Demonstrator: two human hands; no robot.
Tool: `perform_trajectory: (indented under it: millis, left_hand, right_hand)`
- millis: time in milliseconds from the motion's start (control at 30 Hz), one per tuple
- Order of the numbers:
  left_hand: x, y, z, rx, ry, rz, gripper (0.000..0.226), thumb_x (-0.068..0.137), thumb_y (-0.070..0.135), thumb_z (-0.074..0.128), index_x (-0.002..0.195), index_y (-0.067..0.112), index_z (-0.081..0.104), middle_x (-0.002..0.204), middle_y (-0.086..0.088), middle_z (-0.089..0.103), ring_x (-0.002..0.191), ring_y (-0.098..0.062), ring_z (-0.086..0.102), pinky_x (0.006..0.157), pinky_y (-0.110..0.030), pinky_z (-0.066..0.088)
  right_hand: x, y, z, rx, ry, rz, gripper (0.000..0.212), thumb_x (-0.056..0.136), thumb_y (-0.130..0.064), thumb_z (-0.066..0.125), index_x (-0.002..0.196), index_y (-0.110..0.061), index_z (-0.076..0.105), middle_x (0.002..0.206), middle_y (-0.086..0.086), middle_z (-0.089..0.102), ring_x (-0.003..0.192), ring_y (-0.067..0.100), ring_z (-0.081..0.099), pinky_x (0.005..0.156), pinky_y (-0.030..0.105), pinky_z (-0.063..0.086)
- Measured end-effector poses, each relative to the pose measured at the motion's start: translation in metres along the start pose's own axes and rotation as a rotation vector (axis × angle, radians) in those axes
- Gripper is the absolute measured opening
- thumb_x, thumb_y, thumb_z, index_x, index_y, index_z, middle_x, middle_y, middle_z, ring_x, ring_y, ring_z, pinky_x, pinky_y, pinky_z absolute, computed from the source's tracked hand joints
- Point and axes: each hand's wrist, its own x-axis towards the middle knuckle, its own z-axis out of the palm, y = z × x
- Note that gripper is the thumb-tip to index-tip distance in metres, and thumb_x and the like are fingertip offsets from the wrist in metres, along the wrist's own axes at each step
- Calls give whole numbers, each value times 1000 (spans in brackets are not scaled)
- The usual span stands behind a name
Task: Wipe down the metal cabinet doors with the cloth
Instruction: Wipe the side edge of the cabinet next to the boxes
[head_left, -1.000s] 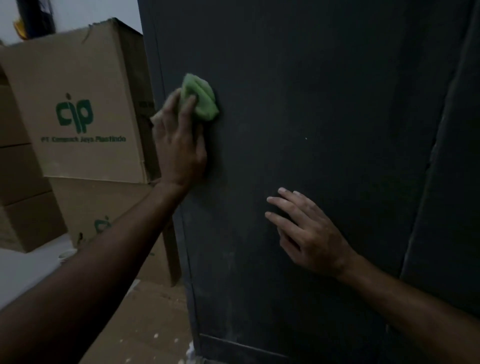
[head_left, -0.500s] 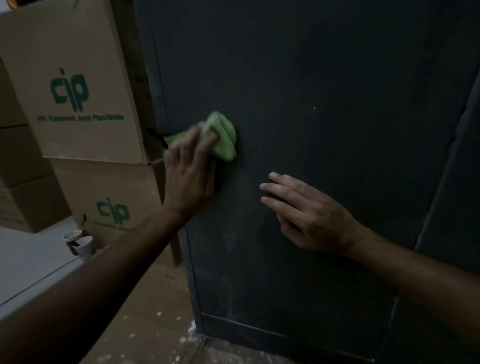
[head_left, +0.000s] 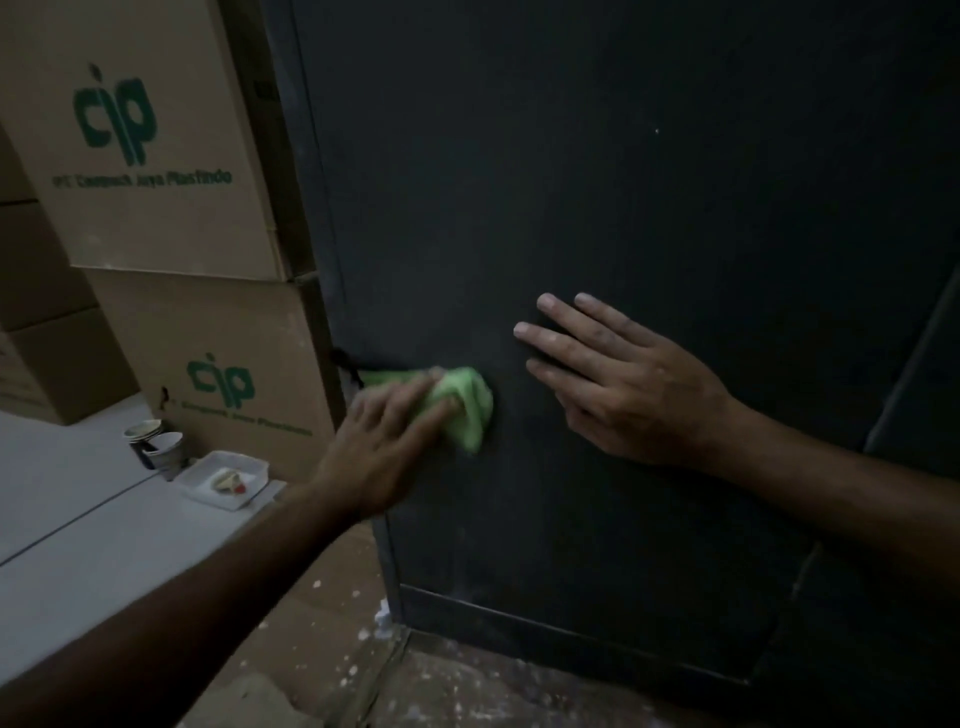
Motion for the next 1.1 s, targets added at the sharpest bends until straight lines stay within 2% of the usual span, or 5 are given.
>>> perform_trajectory:
  millis: [300, 500, 700, 867, 1100]
  left_hand:
    - [41, -37, 3, -76, 318, -494, 46, 109, 27, 48, 152, 13, 40, 149, -27, 40, 134, -39, 41, 115, -41, 31]
    - [-50, 1, 9, -9, -196, 365, 31, 103, 20, 45, 133, 19, 52, 127, -23, 68, 101, -38, 67, 82, -43, 55]
    - [-1, 47, 28, -223, 302, -800, 44, 98, 20, 54, 141, 17, 46, 135, -17, 39, 118, -35, 45, 99, -42, 40]
    - [-45, 96, 43, -249, 100, -585, 40, 93, 24, 55, 131, 18, 47, 133, -26, 43, 113, -42, 48, 97, -50, 43]
    - [28, 136, 47, -418, 533, -1485, 44, 106, 20, 49, 143, -4, 46, 134, -35, 48, 125, -33, 43, 115, -10, 20]
  right_hand:
    - [2, 0, 0, 8, -9, 7, 38, 103, -24, 52, 136, -8, 61, 161, 16, 37, 155, 37, 22, 127, 52, 17]
    - [3, -4, -2, 3, 22, 29, 36, 103, -22, 51, 132, -8, 65, 159, 14, 41, 153, 36, 27, 125, 53, 24]
    - [3, -6, 2, -12, 31, 40, 35, 102, -23, 52, 131, -8, 65, 159, 14, 42, 154, 37, 26, 126, 53, 21]
    - [3, -4, -1, 10, -3, 18, 35, 100, -23, 56, 130, -9, 66, 160, 14, 40, 154, 37, 25, 126, 53, 20]
    - [4, -6, -1, 30, 26, 38, 32, 99, -21, 55, 125, -10, 69, 158, 14, 44, 153, 38, 27, 125, 54, 21]
